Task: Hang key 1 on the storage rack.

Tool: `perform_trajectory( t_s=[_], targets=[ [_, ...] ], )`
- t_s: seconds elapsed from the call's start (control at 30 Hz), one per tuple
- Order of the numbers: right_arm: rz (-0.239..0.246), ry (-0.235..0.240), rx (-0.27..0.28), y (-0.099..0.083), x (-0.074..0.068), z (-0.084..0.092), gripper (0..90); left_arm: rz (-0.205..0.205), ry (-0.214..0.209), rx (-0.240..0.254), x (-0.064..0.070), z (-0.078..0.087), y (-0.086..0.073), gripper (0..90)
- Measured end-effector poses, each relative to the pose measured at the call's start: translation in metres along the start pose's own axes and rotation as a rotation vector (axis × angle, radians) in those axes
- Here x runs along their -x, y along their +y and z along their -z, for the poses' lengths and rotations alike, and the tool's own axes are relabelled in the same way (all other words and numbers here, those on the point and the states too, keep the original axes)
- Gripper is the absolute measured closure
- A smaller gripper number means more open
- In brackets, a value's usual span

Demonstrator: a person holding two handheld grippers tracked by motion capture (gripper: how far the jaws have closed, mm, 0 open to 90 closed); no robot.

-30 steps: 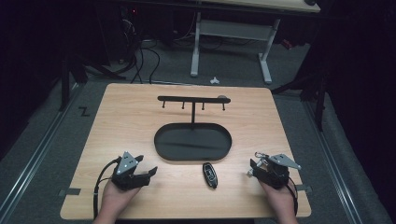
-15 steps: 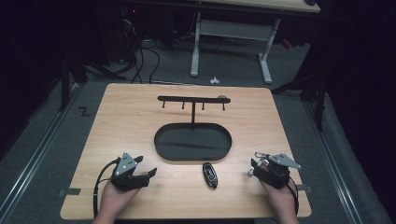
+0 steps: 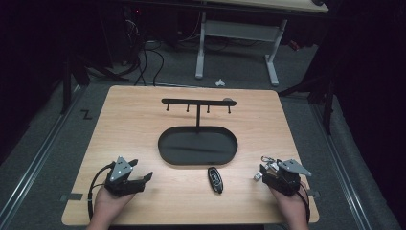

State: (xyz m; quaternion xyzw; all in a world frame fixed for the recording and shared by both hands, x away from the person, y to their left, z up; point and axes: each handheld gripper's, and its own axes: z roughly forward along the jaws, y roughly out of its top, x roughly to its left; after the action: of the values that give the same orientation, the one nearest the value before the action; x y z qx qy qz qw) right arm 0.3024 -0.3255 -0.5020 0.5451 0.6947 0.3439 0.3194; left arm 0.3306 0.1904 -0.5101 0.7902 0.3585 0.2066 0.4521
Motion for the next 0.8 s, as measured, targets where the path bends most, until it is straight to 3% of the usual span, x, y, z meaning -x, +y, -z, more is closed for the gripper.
perform_trajectory(
  t_s=[0.2, 0.27, 0.43, 0.57, 0.8],
  targets=[
    [-0.034, 0.016, -0.024, 0.002, -0.003, 0.000, 26.9, 0.024, 0.002, 0.022, -0.005, -0.004, 0.001, 25.9],
    [-0.043, 0.022, -0.032, 0.004, -0.006, 0.000, 26.8, 0.009, -0.001, 0.021, -0.005, -0.005, 0.002, 25.8],
    [-0.011, 0.028, -0.044, 0.011, -0.012, -0.003, 25.9, -0.045, 0.007, -0.015, -0.003, -0.009, 0.000, 25.3],
    [-0.023, 0.028, -0.059, 0.016, -0.014, -0.007, 25.6, -0.027, 0.005, -0.009, -0.006, -0.006, -0.002, 25.4],
    [0.005, 0.044, -0.089, 0.030, -0.016, -0.006, 25.8, 0.008, -0.010, 0.009, -0.008, -0.001, -0.004, 25.9]
  ],
)
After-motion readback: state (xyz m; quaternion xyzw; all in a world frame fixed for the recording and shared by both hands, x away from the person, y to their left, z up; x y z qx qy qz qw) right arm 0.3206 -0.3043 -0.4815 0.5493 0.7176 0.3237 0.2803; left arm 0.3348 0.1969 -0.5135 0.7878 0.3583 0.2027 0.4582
